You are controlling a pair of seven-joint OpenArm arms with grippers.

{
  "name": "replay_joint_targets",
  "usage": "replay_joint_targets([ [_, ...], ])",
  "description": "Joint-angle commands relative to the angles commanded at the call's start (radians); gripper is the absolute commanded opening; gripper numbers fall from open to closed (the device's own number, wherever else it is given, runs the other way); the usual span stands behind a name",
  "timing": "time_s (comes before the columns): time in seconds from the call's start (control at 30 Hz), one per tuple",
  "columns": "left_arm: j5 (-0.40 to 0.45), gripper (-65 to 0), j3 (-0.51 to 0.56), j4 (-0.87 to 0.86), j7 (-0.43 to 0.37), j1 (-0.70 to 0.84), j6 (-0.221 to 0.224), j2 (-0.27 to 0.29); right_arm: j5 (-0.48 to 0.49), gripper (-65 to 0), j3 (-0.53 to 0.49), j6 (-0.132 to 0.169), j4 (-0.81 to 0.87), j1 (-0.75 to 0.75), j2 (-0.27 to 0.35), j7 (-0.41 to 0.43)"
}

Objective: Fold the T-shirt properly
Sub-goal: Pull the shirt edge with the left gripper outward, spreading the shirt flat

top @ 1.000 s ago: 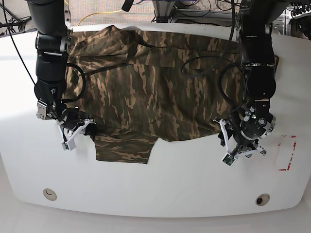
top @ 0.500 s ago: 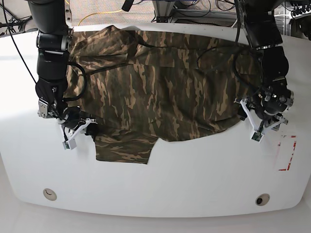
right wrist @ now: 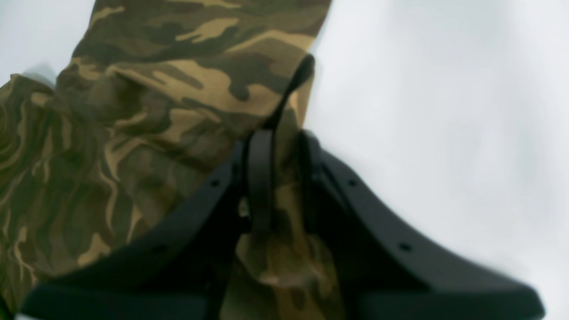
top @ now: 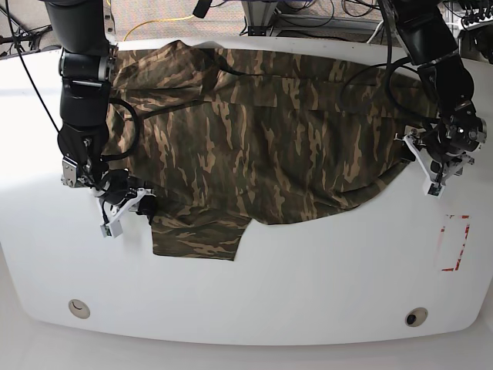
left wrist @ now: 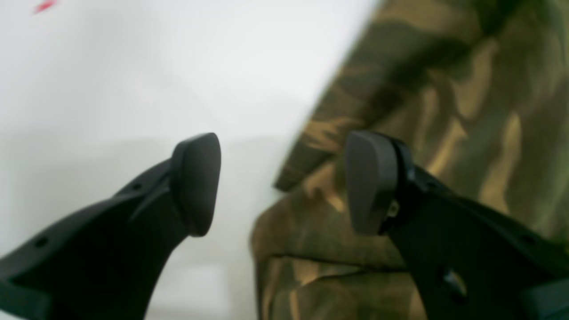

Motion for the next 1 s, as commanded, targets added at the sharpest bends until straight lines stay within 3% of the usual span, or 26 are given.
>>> replay_joint_targets([
  [0.33,-0.002,-25.1,0.003,-0.137,-0.054,-0.031,-0.003,0.005,0.0,-55.3,-0.002,0.0,0.0,0.0,0.0,0.0],
  [0.4,-0.002,-25.6,0.002,-0.132,-0.054,-0.031,-0.03,0.005,0.0,-55.3,-0.002,0.0,0.0,-0.002,0.0,0.0],
  [0.6,-0.002,-39.4,0.0,-0.132,-0.051,-0.04,-0.03,0.006,0.0,-55.3,-0.002,0.0,0.0,-0.002,0.002,0.0],
  [0.67,0.0,-37.8,-0.002,-0.132,-0.049,-0.055,-0.03,0.005,0.0,-55.3,-0.002,0.0,0.0,-0.002,0.002,0.0],
  [0.8,0.0,-25.8,-0.012,-0.133,-0.048,-0.071,-0.03,0.005,0.0,-55.3,-0.002,0.0,0.0,-0.002,0.002,0.0],
  [1.0,-0.005,-23.7,-0.147,-0.137,0.017,-0.126,-0.03,0.041,0.0,-55.3,-0.002,0.0,0.0,-0.002,0.002,0.0],
])
